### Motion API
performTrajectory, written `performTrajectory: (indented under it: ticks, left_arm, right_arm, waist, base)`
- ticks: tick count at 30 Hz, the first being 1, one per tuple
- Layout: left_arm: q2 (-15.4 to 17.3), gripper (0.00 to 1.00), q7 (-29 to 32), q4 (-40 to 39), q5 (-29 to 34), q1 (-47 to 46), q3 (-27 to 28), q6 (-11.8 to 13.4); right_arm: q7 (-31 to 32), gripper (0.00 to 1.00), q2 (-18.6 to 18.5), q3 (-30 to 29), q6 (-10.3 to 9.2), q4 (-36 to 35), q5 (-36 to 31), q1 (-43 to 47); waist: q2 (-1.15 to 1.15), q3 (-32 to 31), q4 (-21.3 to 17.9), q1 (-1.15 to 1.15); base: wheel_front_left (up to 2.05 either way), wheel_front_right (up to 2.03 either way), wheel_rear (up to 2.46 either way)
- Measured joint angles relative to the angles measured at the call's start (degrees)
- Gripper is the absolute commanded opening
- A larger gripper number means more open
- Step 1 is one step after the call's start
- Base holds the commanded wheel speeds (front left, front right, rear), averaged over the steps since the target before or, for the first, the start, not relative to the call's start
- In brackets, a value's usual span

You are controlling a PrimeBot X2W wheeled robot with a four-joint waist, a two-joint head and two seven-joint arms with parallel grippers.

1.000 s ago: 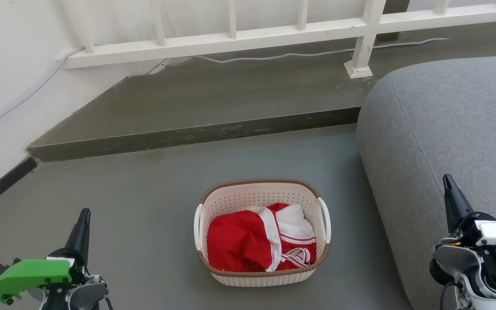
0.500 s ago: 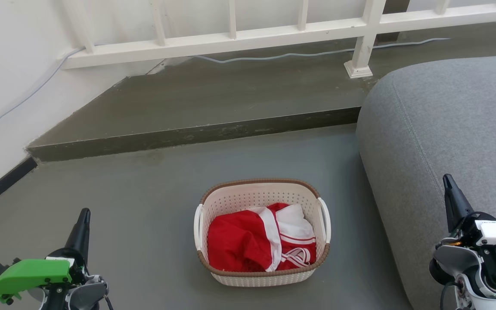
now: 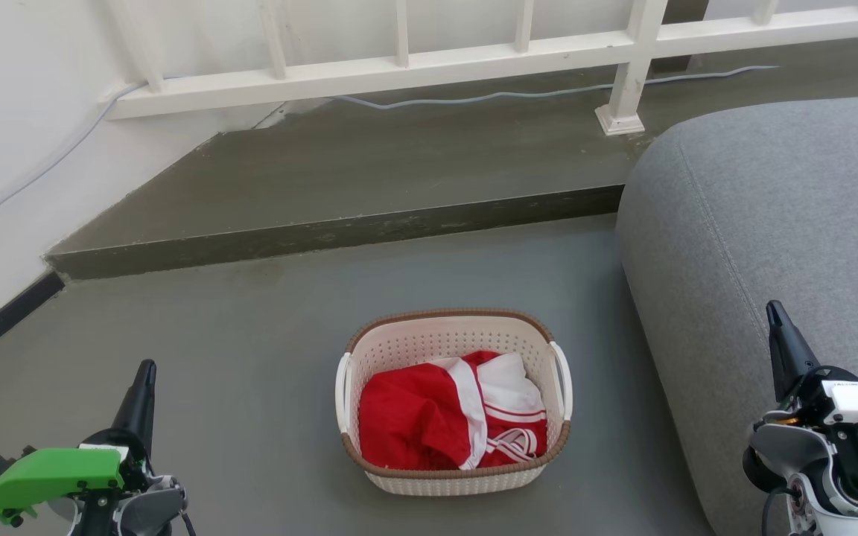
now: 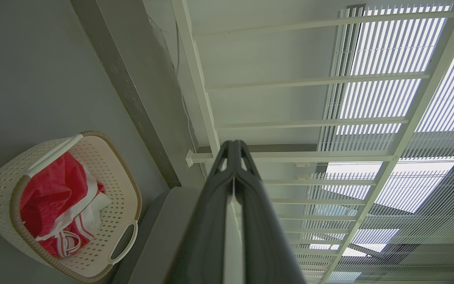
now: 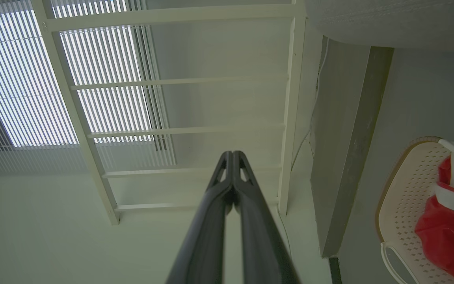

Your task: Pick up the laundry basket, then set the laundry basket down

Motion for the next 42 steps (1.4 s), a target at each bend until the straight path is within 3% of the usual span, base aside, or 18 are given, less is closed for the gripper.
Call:
performTrajectory:
  ticks: [42]
  left_arm:
    - [0.0,0.00,0.0,0.0,0.0,0.0,0.0,0.0]
  right_arm:
    - [0.0,0.00,0.0,0.0,0.00,-0.1,0.0,0.0]
  waist:
    - [0.00,0.0,0.0,0.00]
  base:
    - [0.00,0.00,0.00]
